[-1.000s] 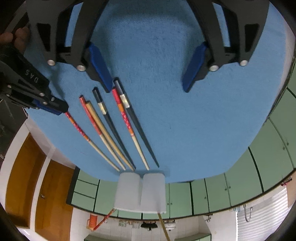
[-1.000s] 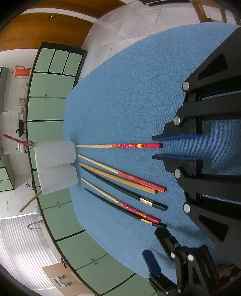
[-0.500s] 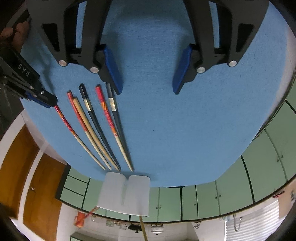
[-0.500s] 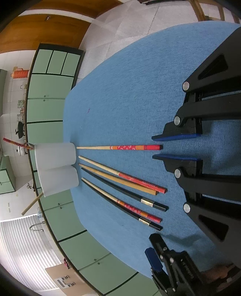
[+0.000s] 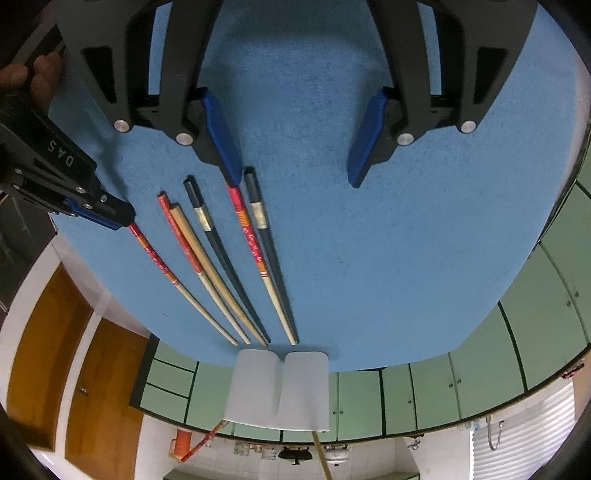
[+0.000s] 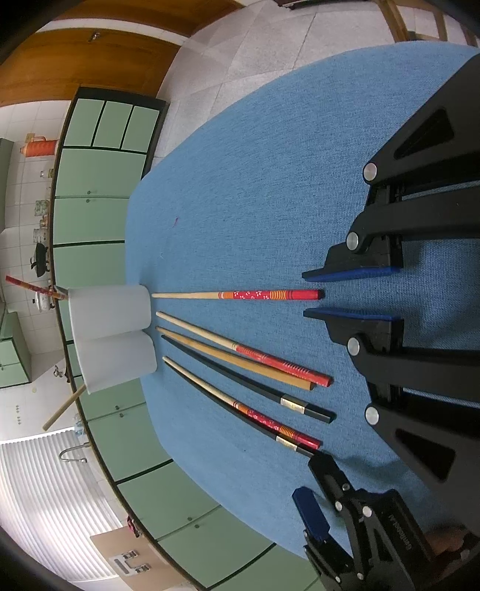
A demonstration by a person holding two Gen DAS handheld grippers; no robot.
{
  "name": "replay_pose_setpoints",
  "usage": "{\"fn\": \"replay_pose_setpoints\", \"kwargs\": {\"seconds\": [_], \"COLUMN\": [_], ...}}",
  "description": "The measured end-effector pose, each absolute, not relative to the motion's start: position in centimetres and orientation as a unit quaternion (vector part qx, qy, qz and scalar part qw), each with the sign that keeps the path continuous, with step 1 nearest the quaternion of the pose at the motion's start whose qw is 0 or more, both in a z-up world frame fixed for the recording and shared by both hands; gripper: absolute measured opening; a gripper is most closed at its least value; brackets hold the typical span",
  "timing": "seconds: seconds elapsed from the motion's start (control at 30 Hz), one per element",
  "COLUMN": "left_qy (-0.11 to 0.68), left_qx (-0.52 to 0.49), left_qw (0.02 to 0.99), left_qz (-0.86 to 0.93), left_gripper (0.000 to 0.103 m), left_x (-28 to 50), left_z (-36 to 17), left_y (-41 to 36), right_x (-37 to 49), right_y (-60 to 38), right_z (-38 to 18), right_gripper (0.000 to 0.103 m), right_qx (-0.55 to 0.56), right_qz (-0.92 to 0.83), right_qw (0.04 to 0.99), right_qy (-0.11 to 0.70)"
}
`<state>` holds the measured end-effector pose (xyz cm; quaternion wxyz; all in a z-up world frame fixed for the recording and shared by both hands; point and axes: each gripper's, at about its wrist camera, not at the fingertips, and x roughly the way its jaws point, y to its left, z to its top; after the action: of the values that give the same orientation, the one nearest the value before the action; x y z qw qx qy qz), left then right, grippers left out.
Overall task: Organize utensils
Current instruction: 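Close the right tool on another red-patterned chopstick while the left moves toward a black chopstick, then close the left tool on the black chopstick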
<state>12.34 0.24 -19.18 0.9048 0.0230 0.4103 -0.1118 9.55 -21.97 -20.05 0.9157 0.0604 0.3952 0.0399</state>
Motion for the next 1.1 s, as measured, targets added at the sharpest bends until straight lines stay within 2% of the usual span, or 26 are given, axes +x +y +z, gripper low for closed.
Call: {"fn": "replay_pose_setpoints", "kwargs": {"seconds": [0.13, 0.3, 0.53, 0.63, 0.73, 0.77, 0.8, 1.1], "left_qy": [0.412, 0.409, 0.406, 0.406, 0.404, 0.404, 0.405, 0.404], "left_qx": [0.03, 0.031, 0.046, 0.042, 0.041, 0.04, 0.037, 0.017], "left_qw": [0.904, 0.906, 0.908, 0.908, 0.909, 0.909, 0.908, 0.909], "left_qz": [-0.107, -0.102, -0.095, -0.094, -0.096, -0.095, -0.099, -0.099], "left_gripper": [0.058, 0.045, 0.044, 0.043, 0.029, 0.02, 0.006, 0.006], "left_x": [12.4, 12.4, 12.4, 12.5, 12.5, 12.5, 12.5, 12.6], "left_z": [-19.3, -19.4, -19.5, -19.4, -19.4, -19.3, -19.3, -18.8], "left_y": [-0.1, -0.4, -1.1, -1.1, -1.2, -1.2, -1.2, -0.6], "right_x": [9.5, 9.6, 9.8, 9.7, 9.7, 9.7, 9.7, 9.3], "right_y": [-22.0, -22.1, -21.9, -21.8, -22.0, -22.0, -21.9, -22.3], "right_z": [-20.0, -20.1, -20.1, -20.1, -20.2, -20.2, -20.2, -19.2], "right_gripper": [0.014, 0.014, 0.013, 0.009, 0.006, 0.006, 0.006, 0.006], "right_qx": [0.061, 0.063, 0.056, 0.055, 0.063, 0.064, 0.063, 0.079], "right_qz": [0.04, 0.039, 0.032, 0.026, 0.024, 0.023, 0.022, 0.019], "right_qw": [0.916, 0.915, 0.915, 0.915, 0.915, 0.915, 0.915, 0.924], "right_qy": [0.395, 0.396, 0.398, 0.398, 0.399, 0.399, 0.398, 0.374]}}
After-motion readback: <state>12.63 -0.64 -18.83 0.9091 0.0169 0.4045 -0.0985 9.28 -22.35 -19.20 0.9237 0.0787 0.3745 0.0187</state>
